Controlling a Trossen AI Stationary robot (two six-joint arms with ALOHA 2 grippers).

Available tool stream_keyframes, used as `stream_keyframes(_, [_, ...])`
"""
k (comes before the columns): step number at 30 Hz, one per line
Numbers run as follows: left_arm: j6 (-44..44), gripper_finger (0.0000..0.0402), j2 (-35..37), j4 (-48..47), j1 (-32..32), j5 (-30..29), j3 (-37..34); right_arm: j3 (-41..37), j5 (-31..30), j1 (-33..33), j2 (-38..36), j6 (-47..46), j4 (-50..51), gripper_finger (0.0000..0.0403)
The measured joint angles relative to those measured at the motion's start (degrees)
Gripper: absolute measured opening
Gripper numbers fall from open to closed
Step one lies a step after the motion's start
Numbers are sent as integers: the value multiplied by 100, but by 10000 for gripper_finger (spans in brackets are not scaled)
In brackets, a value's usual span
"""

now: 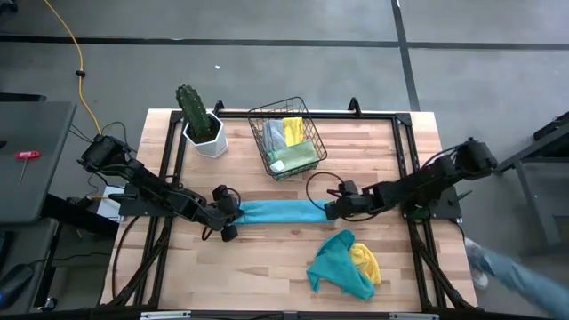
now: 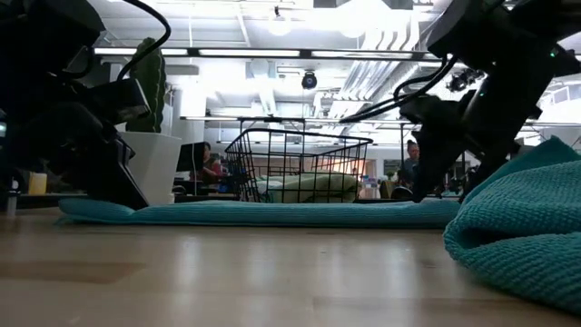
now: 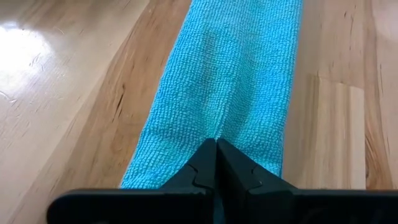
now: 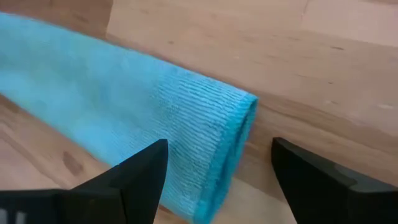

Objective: Fold microfiber towels
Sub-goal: Fold the left blue microfiber cloth

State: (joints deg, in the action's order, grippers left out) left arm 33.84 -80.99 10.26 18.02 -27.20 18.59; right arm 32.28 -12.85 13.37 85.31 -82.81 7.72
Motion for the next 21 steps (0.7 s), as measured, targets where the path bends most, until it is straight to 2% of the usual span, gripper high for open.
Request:
stream_keyframes(6, [-2, 1, 0, 0, 1, 2, 0, 13, -312, 112, 241, -217, -274, 274])
stream_keyframes(9, [-4, 1, 0, -7, 0, 4, 0, 1, -378, 186, 220, -283, -324, 254])
stream_keyframes(16, [-38, 1, 0, -20, 0, 3, 0, -8, -524, 350, 313, -522, -298, 151])
stream_keyframes(21, [-17, 1, 0, -12, 0, 2, 0, -12, -526, 358, 322, -111, -270, 68])
